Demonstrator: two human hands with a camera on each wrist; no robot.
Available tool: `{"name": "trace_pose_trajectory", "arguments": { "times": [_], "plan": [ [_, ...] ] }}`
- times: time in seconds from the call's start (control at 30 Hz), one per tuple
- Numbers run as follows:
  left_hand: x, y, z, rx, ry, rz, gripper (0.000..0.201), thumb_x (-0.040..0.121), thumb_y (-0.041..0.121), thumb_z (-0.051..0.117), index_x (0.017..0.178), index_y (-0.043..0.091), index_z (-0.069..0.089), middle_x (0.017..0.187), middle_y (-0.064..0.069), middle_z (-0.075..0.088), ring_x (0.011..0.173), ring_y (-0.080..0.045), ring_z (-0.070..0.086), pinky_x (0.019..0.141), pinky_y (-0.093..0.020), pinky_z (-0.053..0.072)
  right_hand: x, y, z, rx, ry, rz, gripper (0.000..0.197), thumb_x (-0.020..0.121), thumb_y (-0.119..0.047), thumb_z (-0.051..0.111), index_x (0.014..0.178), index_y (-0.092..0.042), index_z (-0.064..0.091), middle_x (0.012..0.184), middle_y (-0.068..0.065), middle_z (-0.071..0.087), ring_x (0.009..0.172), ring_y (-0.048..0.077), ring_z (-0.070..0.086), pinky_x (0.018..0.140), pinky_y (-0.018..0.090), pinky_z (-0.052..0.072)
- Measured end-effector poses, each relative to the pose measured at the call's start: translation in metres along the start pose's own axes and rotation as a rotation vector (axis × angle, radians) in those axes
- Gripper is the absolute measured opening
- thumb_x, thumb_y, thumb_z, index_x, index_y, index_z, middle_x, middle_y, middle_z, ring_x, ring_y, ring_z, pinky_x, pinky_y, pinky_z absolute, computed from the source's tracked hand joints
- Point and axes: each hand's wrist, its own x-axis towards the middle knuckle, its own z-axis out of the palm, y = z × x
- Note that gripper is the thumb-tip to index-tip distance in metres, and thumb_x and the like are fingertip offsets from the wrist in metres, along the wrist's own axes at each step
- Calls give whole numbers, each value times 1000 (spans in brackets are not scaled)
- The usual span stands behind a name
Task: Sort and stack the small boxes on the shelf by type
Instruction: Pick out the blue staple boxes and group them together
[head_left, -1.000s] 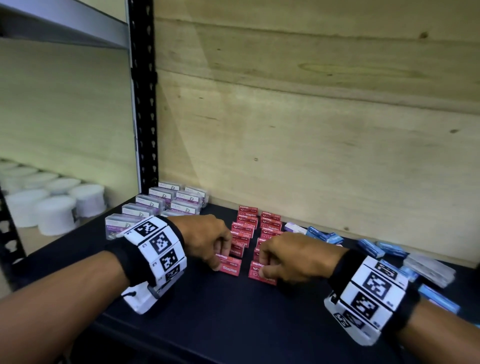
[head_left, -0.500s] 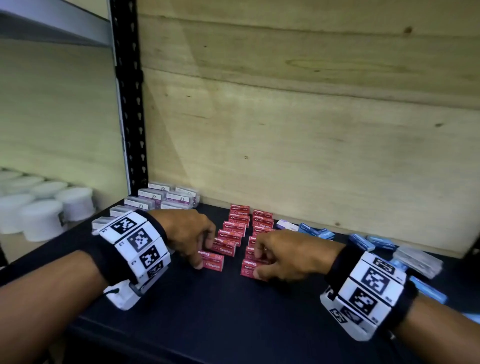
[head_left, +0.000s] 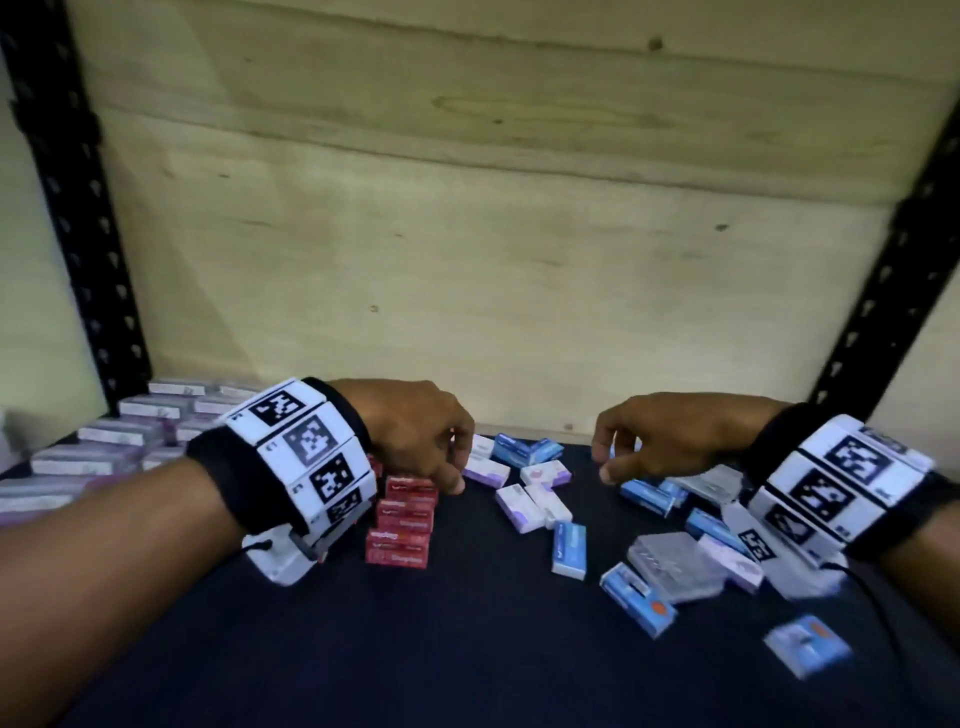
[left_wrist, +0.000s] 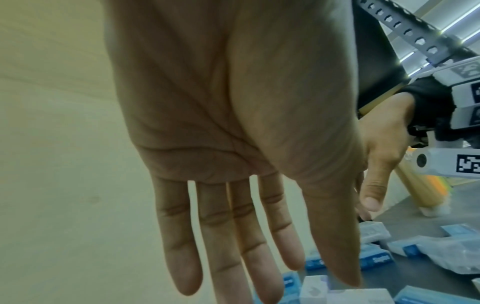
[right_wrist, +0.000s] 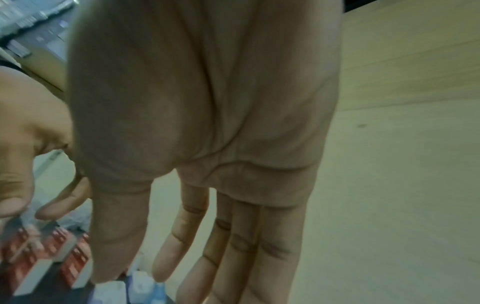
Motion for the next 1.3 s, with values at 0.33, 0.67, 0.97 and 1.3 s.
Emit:
{"name": "trace_pose_trajectory", "arguments": {
  "times": [0.33,0.67,0.97,1.3],
  "plan": [
    [59,50,12,91,-74,111,26,86,44,69,104,26,66,86,15,57,82,-9,56,76,-27,45,-16,57,22,48,-75,142,25,89,-41,68,109,-27,63,103,-2,71,84,14,64,84,28,50],
    [79,85,17,72,-61,249,32,87,55,62,103,28,64,94,13,60,87,-12,58,80,-32,49,-4,92,22,40,-25,204,19,89,-34,69,104,-28,59,97,-9,65,91,15,62,85,27,47],
    [90,122,22,-37,-196,451,62,86,24,70,139,40,41,123,11,55,89,-5,55,60,-12,37,17,117,28,-13,-5,307,43,83,-36,76,117,-23,53,110,-5,53,99,16,52,83,27,40],
    [91,151,31,-39,-270,415,61,73,51,80,121,30,49,110,4,61,94,-16,60,88,-36,52,24,120,38,-32,24,326,48,77,-36,79,109,-28,44,105,-5,54,93,17,51,74,28,39]
  ]
}}
